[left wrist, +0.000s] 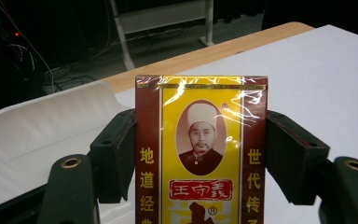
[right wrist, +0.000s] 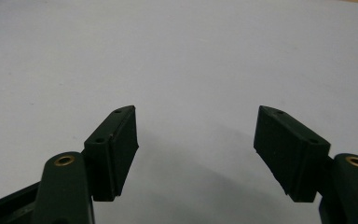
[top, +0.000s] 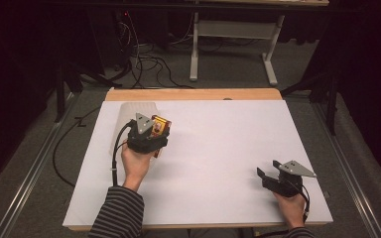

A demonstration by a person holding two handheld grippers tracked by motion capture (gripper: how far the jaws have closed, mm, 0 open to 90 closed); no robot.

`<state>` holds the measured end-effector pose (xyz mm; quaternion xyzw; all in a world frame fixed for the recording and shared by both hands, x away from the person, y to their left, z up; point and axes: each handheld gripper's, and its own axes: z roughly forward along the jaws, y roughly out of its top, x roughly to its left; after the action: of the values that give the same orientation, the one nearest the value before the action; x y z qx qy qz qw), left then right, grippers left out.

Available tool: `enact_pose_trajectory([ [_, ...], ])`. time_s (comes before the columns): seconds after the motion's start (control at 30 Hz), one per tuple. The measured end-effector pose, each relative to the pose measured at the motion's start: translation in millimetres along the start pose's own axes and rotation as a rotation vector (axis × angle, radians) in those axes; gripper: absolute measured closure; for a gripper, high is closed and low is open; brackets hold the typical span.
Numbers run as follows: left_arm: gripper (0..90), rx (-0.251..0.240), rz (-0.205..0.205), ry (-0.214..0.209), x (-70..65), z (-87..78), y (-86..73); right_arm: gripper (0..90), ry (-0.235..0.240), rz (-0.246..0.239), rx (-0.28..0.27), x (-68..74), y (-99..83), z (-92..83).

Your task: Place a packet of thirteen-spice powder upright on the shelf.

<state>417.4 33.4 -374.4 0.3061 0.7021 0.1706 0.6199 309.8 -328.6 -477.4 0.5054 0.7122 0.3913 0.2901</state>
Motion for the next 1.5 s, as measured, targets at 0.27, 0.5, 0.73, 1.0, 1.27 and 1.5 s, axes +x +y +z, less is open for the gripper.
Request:
enact_pose_trajectory([
  [0.27,32.4,-0.024,-0.028,0.026,8.8,1.5,6.6,30.6,-0.005,-0.006,-0.008,0.7,-0.4,-0.5],
  [0.5,32.5,-0.048,0.004,0.019,16.3,-4.4,13.1,30.6,-0.003,-0.010,-0.004,0.9,-0.1,-0.3],
  [0.73,32.4,-0.050,-0.003,0.031,26.0,-6.1,17.8,30.6,-0.007,-0.012,-0.002,1.0,0.0,-0.2],
  [1.0,32.4,-0.053,-0.013,0.050,33.5,-10.0,19.4,30.6,-0.008,-0.015,-0.002,1.0,0.0,-0.1],
  [1.27,32.4,-0.050,-0.021,0.075,43.9,-11.8,21.7,30.6,-0.001,-0.008,0.007,0.8,0.3,0.8],
  [1.5,32.4,-0.044,-0.009,0.091,48.0,-13.1,21.0,30.5,0.001,-0.007,0.013,0.5,0.6,1.2],
])
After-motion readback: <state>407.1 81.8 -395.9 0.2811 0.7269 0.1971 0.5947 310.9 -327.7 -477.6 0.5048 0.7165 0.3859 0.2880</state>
